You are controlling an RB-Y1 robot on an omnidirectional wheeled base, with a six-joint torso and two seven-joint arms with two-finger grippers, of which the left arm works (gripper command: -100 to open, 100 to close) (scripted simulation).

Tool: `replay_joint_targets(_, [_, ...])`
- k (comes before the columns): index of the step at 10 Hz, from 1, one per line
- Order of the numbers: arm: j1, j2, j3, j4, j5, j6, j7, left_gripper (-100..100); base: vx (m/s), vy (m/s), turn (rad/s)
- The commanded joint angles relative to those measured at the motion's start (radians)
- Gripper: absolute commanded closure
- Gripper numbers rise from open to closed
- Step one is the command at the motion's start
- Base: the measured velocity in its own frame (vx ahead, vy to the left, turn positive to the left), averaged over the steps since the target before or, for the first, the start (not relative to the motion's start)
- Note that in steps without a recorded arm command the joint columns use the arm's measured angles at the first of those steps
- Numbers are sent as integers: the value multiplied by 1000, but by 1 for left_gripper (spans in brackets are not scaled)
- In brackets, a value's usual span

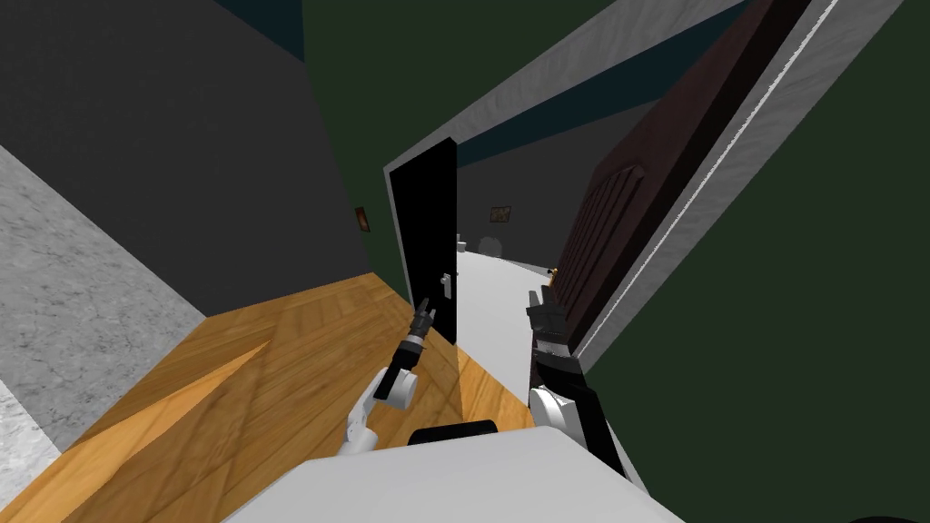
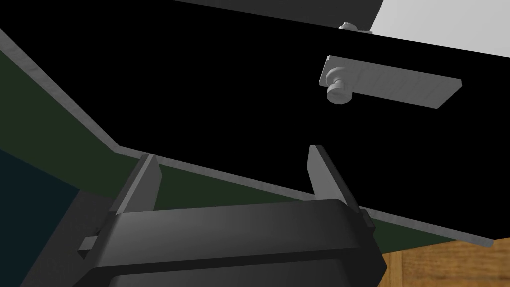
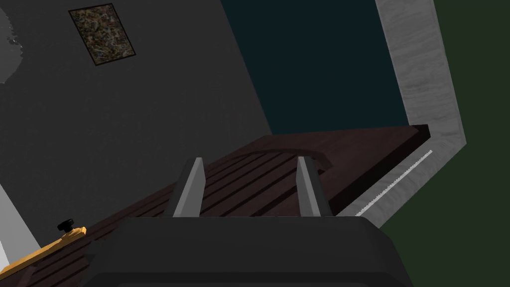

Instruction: Push the door open

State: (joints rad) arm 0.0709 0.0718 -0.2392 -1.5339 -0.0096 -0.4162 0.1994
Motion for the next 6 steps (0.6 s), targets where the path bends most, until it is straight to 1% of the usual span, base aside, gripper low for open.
replay_joint_targets(1, [-28,-1,-10,41,-7,-2,6,-100,71,64,-21])
replay_joint_targets(3, [-73,0,-26,100,-17,-7,19,-100,73,78,-46])
replay_joint_targets(4, [-96,1,-34,134,-22,-10,25,-100,91,110,-43])
replay_joint_targets(5, [-96,1,-34,142,-22,-10,25,-100,68,82,-16])
replay_joint_targets(6, [-118,2,-42,176,-27,-12,32,-100,59,70,-21])
